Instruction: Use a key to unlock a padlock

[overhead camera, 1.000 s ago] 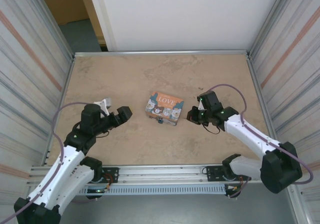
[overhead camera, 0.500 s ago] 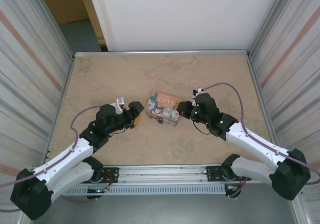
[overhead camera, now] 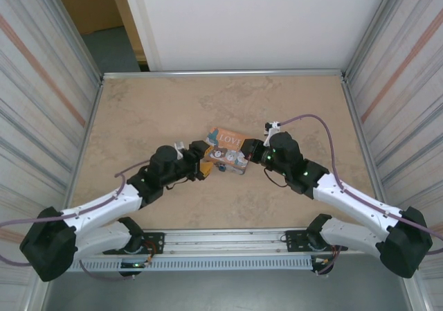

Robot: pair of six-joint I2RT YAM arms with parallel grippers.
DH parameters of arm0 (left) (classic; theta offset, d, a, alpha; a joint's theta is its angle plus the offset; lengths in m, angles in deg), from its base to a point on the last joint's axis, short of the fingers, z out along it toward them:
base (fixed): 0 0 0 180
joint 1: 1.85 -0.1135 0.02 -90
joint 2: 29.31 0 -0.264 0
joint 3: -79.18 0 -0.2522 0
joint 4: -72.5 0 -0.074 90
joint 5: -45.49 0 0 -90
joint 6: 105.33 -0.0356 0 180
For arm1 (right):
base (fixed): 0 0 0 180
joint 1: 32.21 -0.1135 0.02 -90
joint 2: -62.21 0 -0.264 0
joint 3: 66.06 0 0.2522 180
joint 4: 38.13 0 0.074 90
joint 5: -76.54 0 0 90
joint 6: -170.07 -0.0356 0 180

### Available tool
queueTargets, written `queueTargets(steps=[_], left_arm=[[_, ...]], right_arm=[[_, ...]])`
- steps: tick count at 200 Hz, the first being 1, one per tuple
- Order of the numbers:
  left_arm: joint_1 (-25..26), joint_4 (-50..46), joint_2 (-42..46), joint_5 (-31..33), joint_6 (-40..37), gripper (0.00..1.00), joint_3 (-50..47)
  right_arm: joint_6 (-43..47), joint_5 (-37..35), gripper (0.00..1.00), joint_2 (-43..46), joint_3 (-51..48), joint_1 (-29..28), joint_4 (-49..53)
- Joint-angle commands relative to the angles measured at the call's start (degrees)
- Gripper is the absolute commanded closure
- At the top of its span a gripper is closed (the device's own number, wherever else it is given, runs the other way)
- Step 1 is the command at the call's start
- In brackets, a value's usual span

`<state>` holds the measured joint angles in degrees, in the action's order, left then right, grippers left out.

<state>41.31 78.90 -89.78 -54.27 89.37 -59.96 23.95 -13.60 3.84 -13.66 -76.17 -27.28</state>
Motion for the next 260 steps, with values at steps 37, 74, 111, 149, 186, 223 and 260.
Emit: queueTargets(steps=[37, 74, 111, 149, 186, 223, 260], left_arm=[[3.19, 9.41, -5.7, 4.05, 13.48, 0.33, 2.88], [4.13, 13.47, -8.66, 5.58, 16.3, 0.34, 3.3], [4.22, 15.17, -9.71, 6.27, 17.18, 0.36, 3.58], [4.3, 15.26, -9.5, 6.57, 17.45, 0.36, 3.42], [4.34, 14.82, -8.97, 6.89, 17.51, 0.35, 2.99], [4.39, 15.84, -9.03, 7.29, 17.64, 0.47, 2.63], [4.39, 15.37, -8.36, 7.65, 17.73, 0.55, 2.18]], right_arm=[[3.28, 0.49, 1.0, -2.99, 0.52, -2.78, -5.11], [3.38, 0.49, 1.0, -5.7, 1.26, -4.7, -6.54], [3.38, 0.98, 1.0, -8.39, 2.48, -6.45, -8.04], [3.38, 1.72, 1.0, -10.01, 3.45, -7.37, -9.85], [3.8, 2.4, 1.0, -10.15, 4.32, -7.88, -10.35], [4.09, 3.31, 1.0, -9.24, 4.3, -8.09, -10.21], [4.18, 2.55, 1.0, -6.96, 3.47, -8.33, -8.71]])
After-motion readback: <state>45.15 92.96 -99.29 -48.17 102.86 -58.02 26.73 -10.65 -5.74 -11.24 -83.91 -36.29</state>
